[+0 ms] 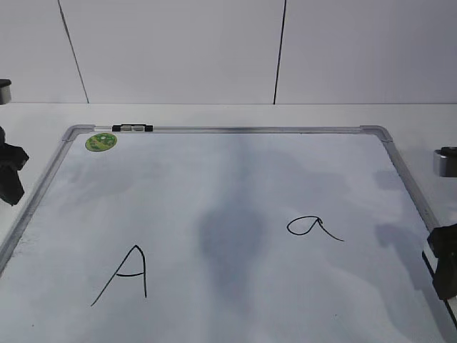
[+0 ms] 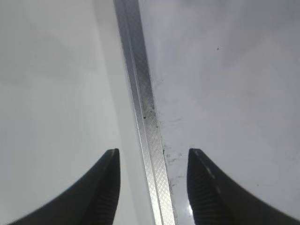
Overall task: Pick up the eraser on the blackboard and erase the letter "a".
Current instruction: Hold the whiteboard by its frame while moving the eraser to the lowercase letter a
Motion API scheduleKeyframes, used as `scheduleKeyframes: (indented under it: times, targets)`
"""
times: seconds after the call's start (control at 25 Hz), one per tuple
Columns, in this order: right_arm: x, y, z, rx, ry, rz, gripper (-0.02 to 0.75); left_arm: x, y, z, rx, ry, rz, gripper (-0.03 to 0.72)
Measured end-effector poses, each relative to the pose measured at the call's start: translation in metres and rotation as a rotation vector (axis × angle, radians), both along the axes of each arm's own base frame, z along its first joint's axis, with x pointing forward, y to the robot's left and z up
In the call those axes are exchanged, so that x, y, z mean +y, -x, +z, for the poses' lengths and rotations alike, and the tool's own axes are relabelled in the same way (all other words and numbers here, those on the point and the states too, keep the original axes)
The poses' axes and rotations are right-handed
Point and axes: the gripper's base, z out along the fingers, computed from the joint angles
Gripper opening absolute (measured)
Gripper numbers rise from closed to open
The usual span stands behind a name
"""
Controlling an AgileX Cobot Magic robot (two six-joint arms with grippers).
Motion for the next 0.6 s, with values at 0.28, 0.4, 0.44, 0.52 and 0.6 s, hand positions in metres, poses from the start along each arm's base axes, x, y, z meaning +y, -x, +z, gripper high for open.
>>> scheduleKeyframes:
  times: [0.28,0.4,0.44,0.52,0.6]
  targets:
    - [0.0,-0.001,0.0,-0.008,0.0,0.0,0.562,0.006,-0.008,-0.024,0.083,0.009,0.024,0.305]
    - [0.0,-0.001,0.0,-0.016,-0.001,0.0,0.562,0.013,-0.01,-0.033,0.11,0.027,0.059,0.284]
    - [0.0,-0.001,0.0,-0.016,-0.001,0.0,0.562,0.014,-0.011,-0.035,0.117,0.026,0.063,0.27]
    - [0.0,-0.002,0.0,-0.02,-0.001,0.0,0.562,0.016,-0.011,-0.038,0.121,0.028,0.07,0.24]
    - [0.0,-0.002,0.0,-0.022,-0.002,0.0,0.562,0.015,-0.013,-0.04,0.122,0.031,0.073,0.223]
